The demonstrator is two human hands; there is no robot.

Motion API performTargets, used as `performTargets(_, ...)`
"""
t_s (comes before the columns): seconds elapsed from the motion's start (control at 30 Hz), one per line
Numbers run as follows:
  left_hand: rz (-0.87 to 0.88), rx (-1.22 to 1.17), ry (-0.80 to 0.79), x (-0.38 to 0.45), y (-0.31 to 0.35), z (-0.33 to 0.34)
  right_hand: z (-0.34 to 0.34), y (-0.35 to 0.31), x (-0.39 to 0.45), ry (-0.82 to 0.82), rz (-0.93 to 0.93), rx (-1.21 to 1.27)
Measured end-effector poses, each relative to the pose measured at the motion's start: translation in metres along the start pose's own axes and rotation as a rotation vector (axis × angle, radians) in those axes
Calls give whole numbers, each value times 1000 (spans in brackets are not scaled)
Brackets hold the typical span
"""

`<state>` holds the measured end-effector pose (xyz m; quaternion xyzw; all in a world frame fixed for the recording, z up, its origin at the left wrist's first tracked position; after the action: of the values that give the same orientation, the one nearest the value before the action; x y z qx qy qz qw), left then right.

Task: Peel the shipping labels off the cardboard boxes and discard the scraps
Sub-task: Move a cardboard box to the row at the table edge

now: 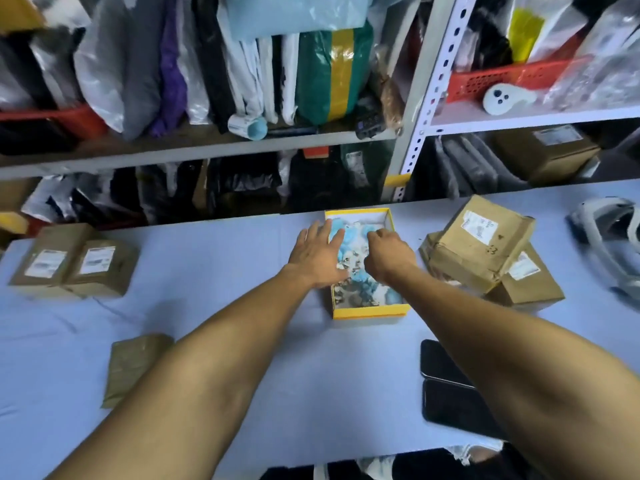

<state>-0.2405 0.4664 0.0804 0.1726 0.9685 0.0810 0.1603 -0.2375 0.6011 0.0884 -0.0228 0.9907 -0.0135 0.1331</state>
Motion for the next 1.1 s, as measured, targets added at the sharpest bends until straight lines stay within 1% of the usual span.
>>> performTargets(0.2, -200, -31, 37, -67, -67, -10, -4, -74, -11, -21, -158, 0)
performTargets(0.33, -345, -44, 58, -131, -127, -17, -9, -156, -30, 26, -307, -49)
performTargets(0.43, -428, -57, 96, -183, -171, -20, -9, -223, -52, 37, -383, -64)
performTargets(0.57, -495, -108, 121, -259, -237, -14, 1, -315, -86, 32, -453, -56)
performTargets(0.67, -511, -163, 95, -313, -284, -2, 18, -372, -116, 4, -510, -15)
performTargets(0.73, -511, -151, 82, -337, -311, 4, 27, -393, -128, 2, -523, -26)
performTargets(0.83, -508, -131, 66, -358, -339, 12, 41, -403, -138, -25, -455, -9)
performTargets(1.0, -436, -159, -14, -355, -341, 43, 81, -397, -138, -119, -385, -2)
performTargets(1.1, -420, -176, -95, -349, -334, 68, 105, -394, -140, -191, -391, 14)
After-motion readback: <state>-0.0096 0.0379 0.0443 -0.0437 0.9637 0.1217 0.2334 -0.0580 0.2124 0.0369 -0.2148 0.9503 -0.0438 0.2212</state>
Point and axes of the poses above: each hand's wrist, its own x-axis towards the middle knuckle, its own z-axis out of the palm, y = z × x, the point moved 6 cm from there along x, towards the middle knuckle, and after that the axes turned 6 degrees about -x, right-handed, at the moved point
